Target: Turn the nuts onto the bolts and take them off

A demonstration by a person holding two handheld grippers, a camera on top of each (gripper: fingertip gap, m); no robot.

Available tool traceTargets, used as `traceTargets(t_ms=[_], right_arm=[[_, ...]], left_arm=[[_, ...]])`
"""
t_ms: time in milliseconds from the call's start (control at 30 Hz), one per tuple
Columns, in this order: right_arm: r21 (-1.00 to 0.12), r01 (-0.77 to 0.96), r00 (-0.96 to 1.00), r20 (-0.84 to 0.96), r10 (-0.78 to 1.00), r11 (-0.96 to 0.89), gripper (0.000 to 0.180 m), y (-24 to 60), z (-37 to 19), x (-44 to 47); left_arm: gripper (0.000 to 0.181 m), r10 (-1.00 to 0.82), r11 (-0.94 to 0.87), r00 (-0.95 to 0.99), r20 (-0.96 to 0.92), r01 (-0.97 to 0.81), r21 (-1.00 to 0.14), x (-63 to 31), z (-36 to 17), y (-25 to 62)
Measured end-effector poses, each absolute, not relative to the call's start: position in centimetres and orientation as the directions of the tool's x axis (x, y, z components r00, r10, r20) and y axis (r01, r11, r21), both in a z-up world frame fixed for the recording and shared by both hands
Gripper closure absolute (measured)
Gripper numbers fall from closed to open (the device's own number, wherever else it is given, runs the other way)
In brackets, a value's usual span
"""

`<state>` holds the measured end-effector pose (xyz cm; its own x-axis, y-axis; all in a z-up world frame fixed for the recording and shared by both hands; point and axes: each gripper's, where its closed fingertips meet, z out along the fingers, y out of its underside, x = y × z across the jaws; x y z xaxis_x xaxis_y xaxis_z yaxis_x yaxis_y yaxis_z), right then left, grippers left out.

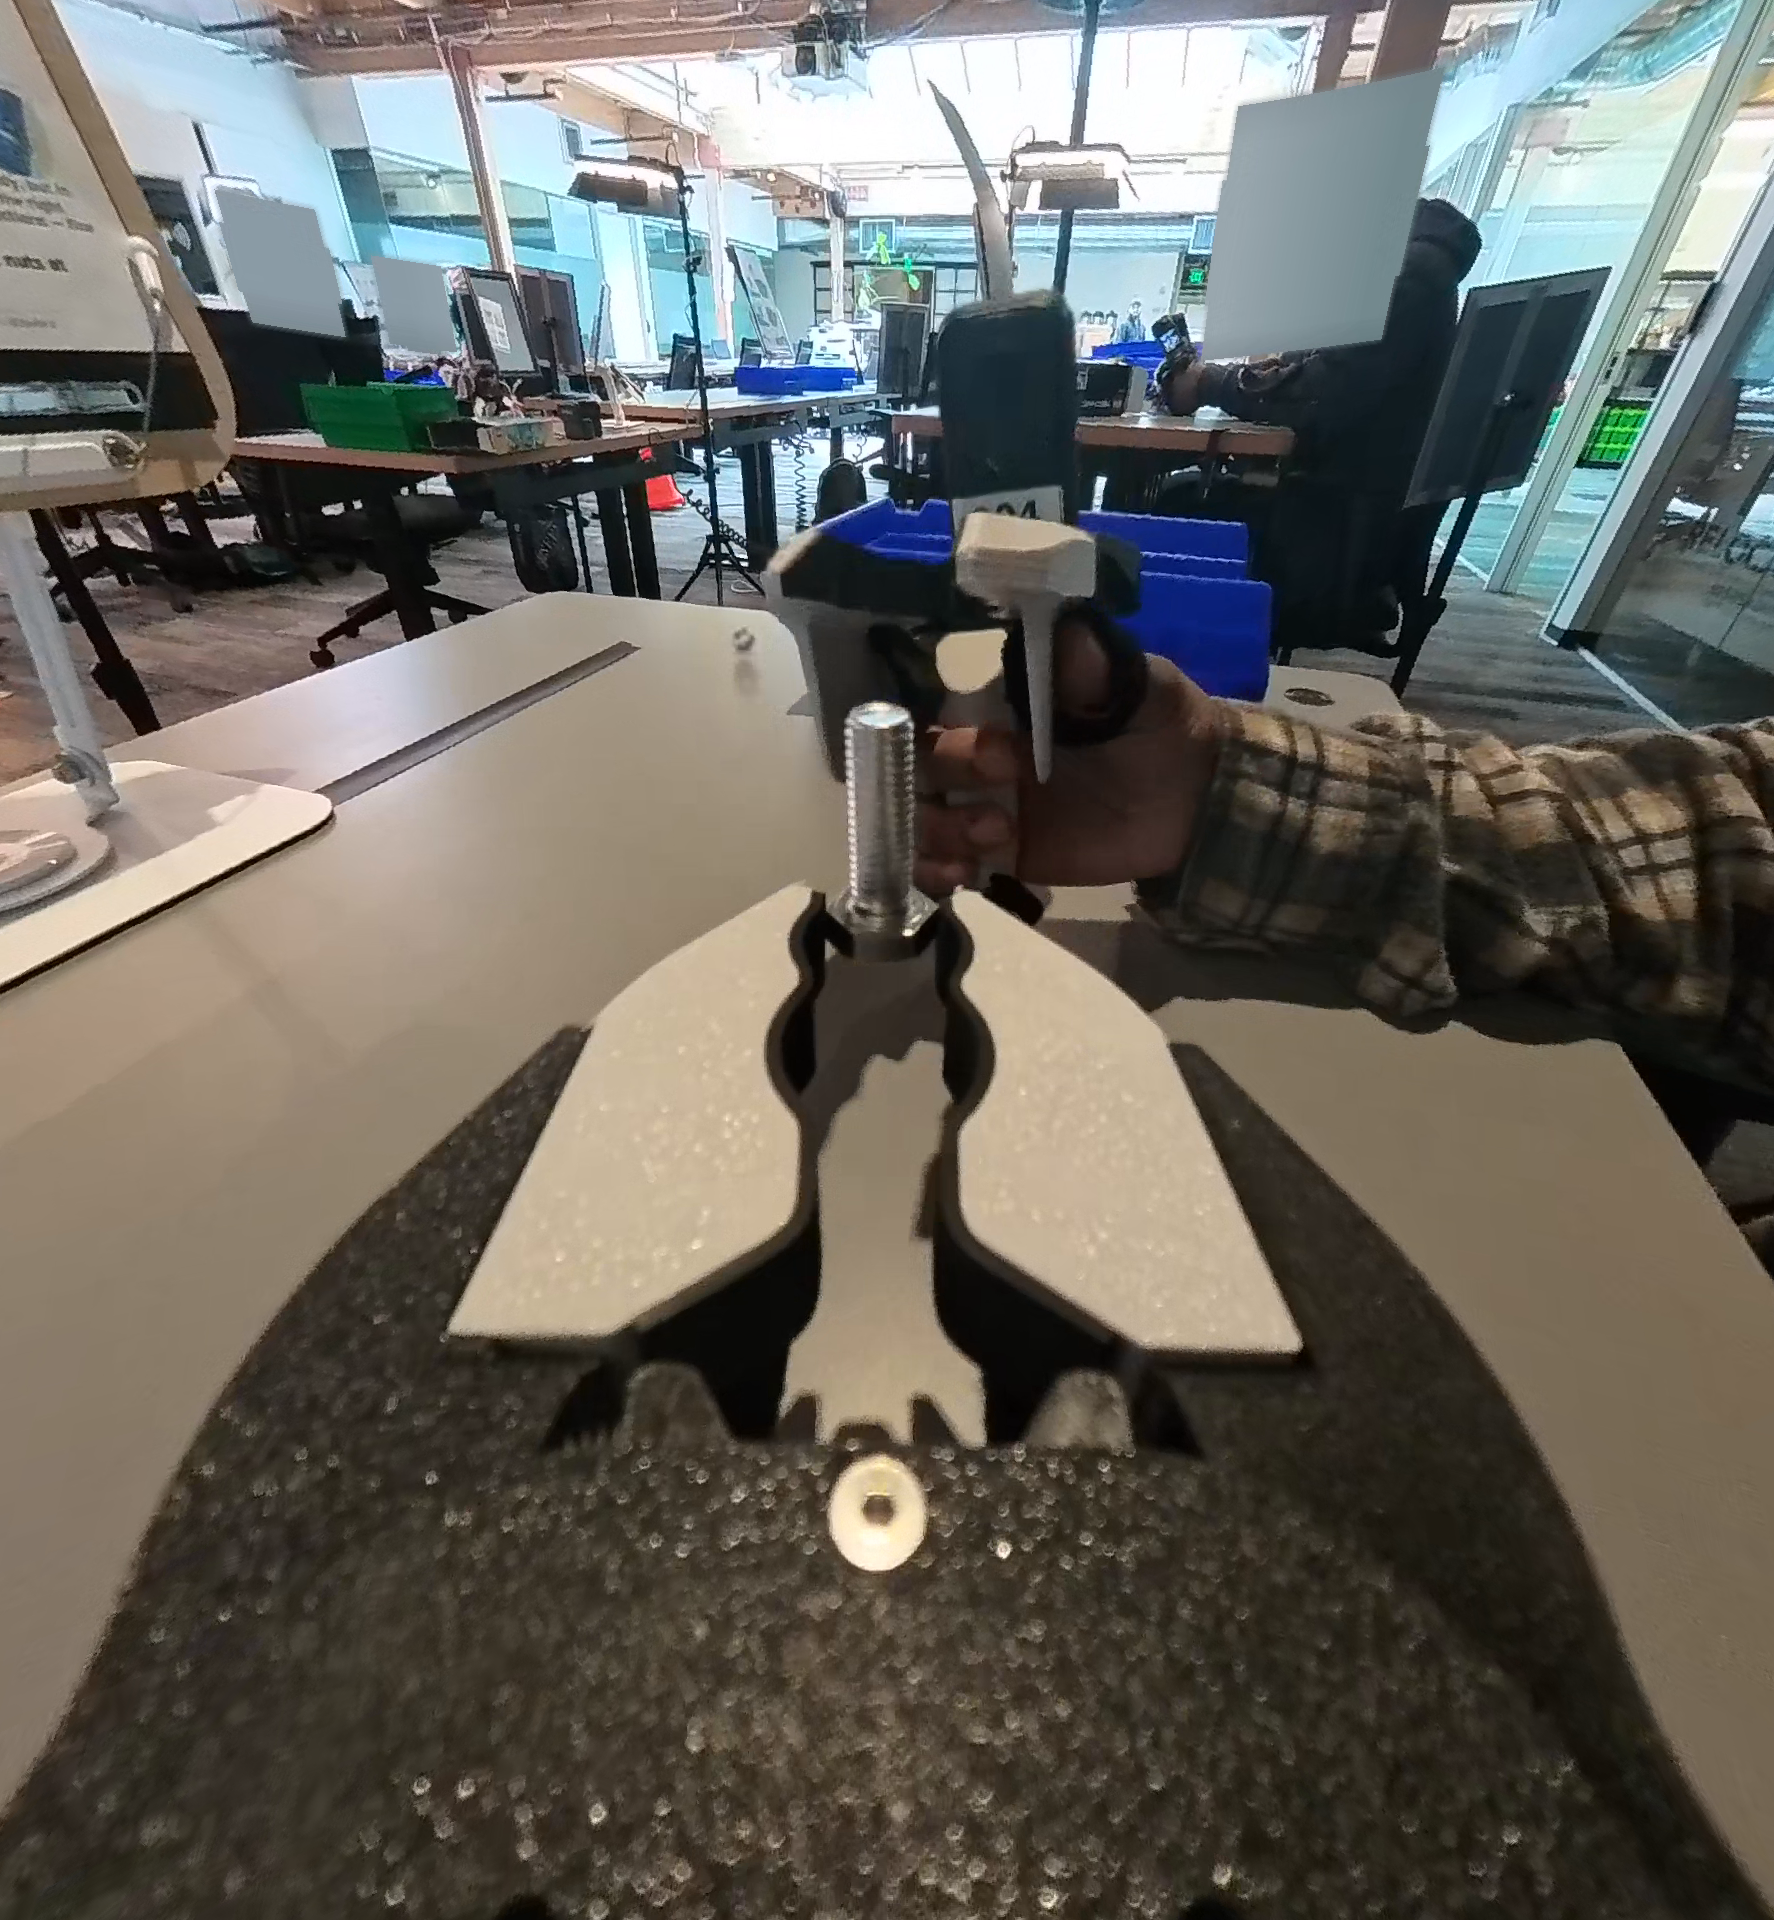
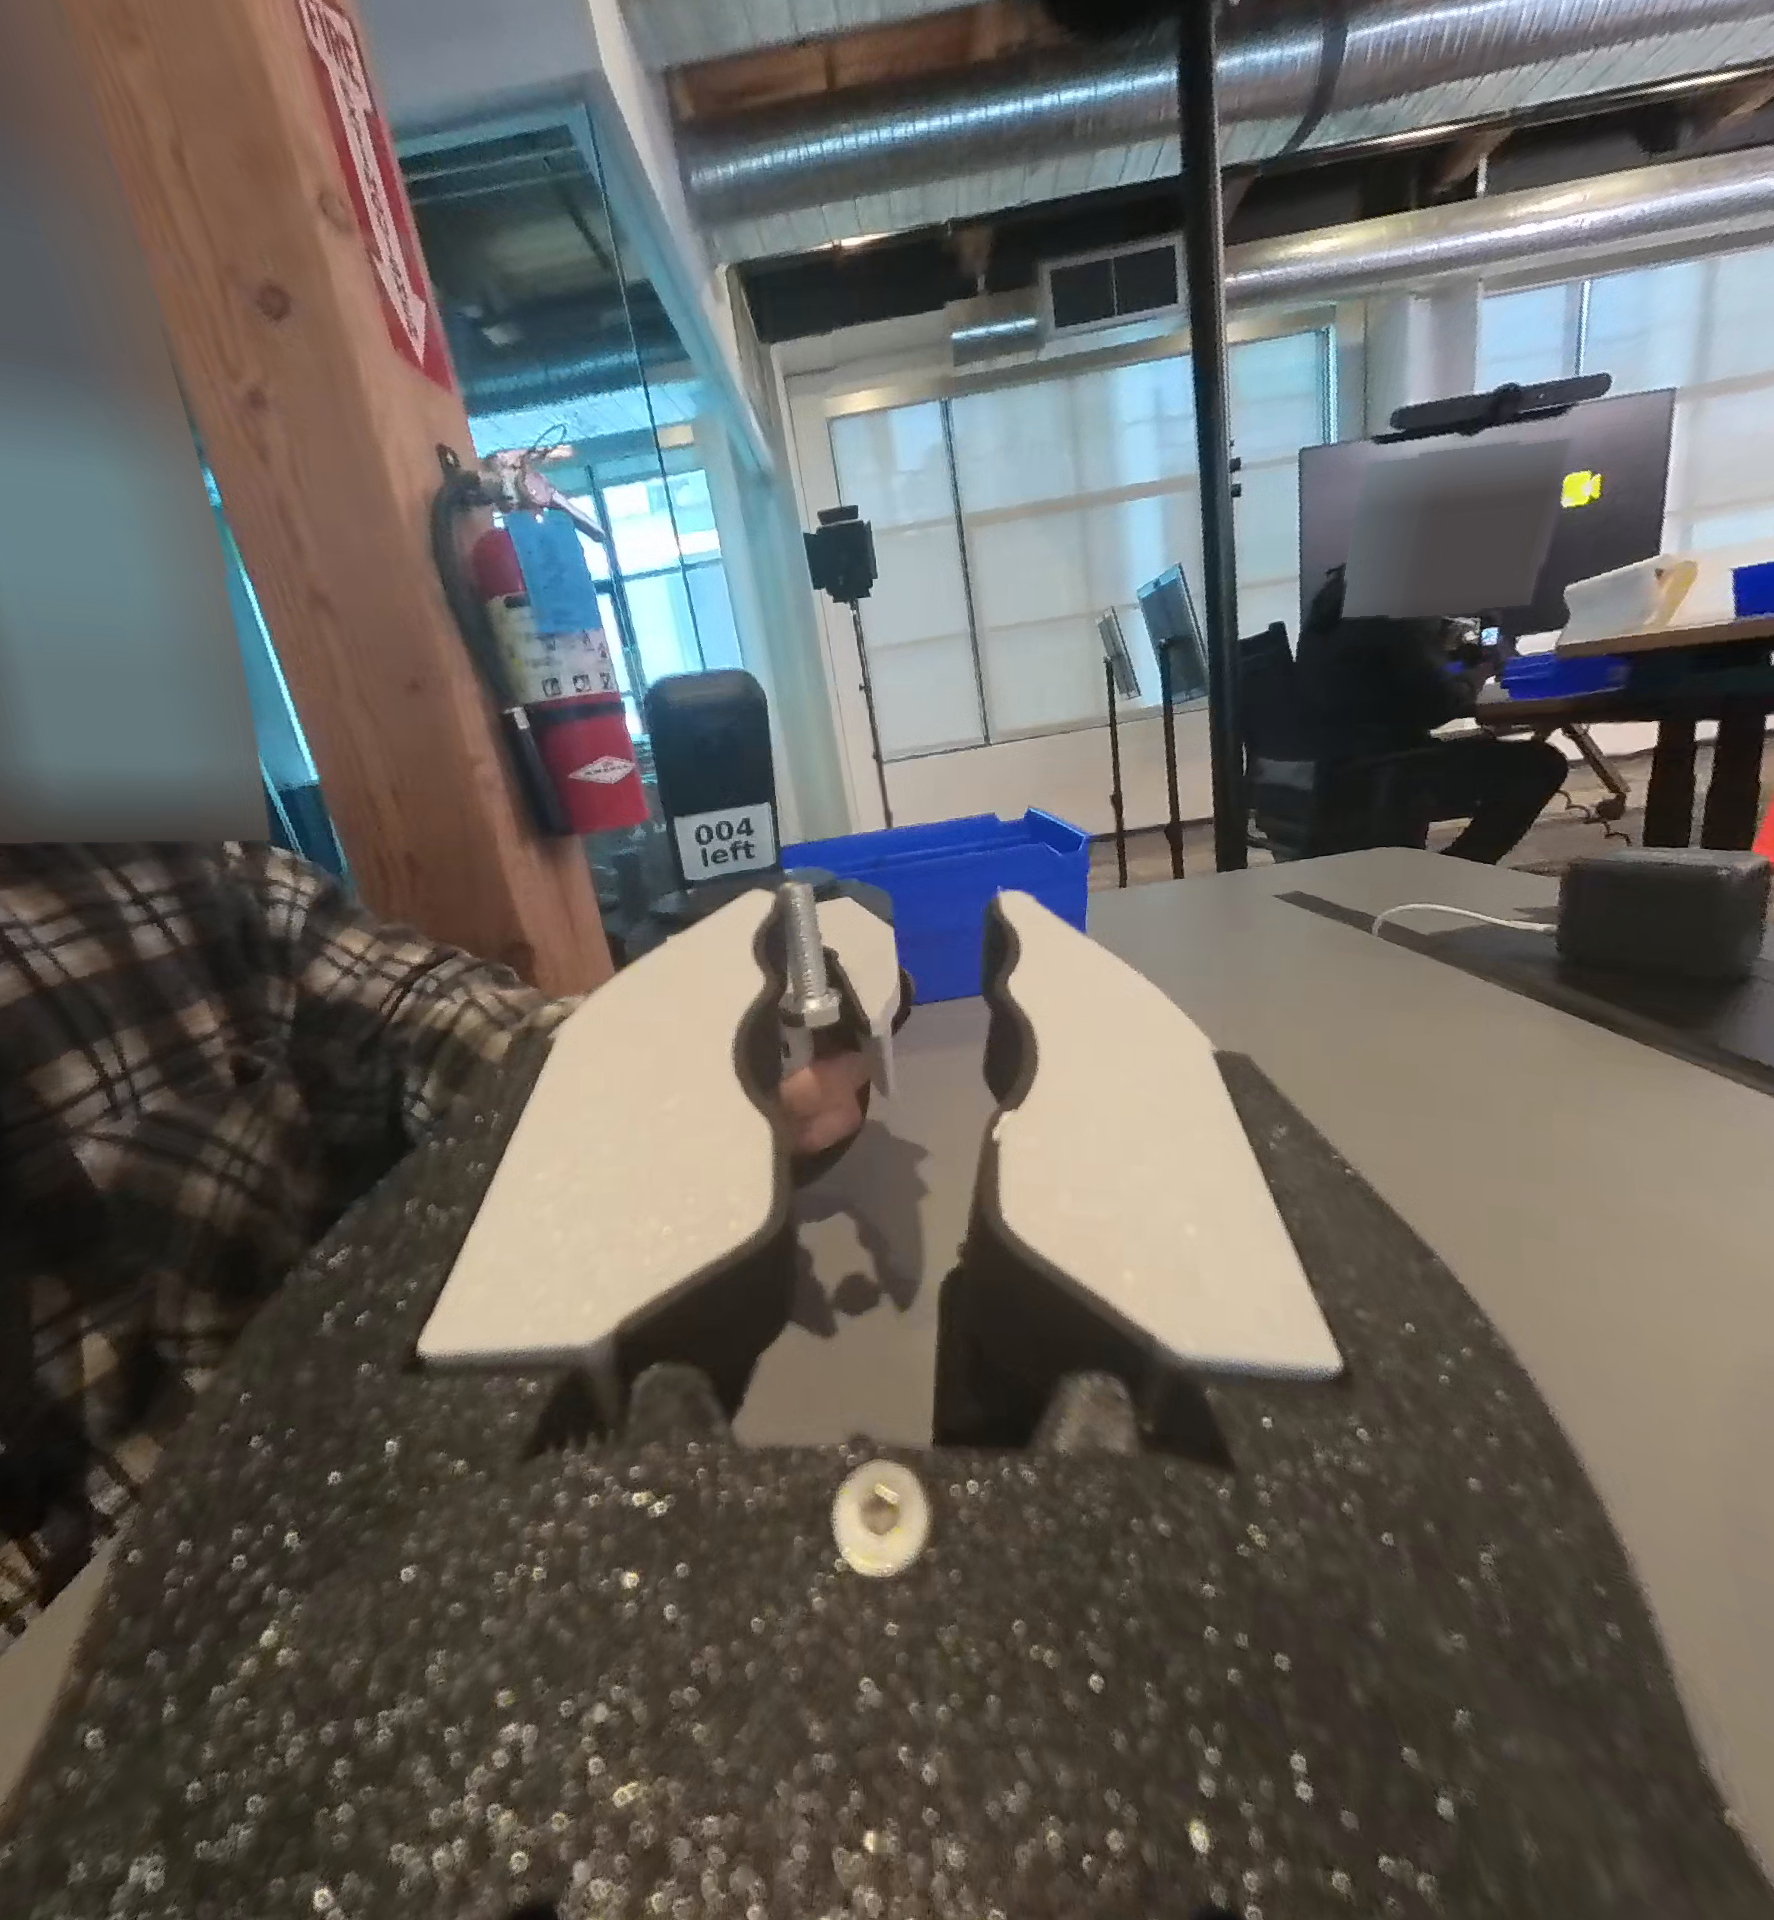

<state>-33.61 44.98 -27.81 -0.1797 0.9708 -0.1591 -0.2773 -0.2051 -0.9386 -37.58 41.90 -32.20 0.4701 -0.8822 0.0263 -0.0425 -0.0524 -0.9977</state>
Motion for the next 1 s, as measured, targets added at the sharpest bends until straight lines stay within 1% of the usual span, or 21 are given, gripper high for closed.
traceTargets(t_ms=[300,733,867,1000], right_arm=[[-0.963,-0.152,-0.215,-0.186,0.959,-0.221,0.145,43.9,-30.5,-35.6],[-0.965,-0.127,-0.189,-0.203,0.961,-0.229,0.144,44.0,-31.2,-36.2],[-0.966,-0.113,-0.160,-0.214,0.964,-0.233,0.140,44.5,-31.4,-36.3],[-0.971,-0.054,-0.051,-0.229,0.972,-0.232,0.136,46.1,-30.9,-35.5]], left_arm=[[0.161,-0.869,-0.058,0.492,0.040,-0.022,-0.998,-38.2,-32.1,42.4],[0.161,-0.846,-0.066,0.527,0.077,0.039,-0.997,-39.7,-31.2,43.2],[0.161,-0.836,-0.087,0.540,0.096,0.043,-0.995,-40.3,-31.5,43.7],[0.161,-0.827,-0.138,0.538,0.166,0.093,-0.986,-41.0,-31.7,44.1]])
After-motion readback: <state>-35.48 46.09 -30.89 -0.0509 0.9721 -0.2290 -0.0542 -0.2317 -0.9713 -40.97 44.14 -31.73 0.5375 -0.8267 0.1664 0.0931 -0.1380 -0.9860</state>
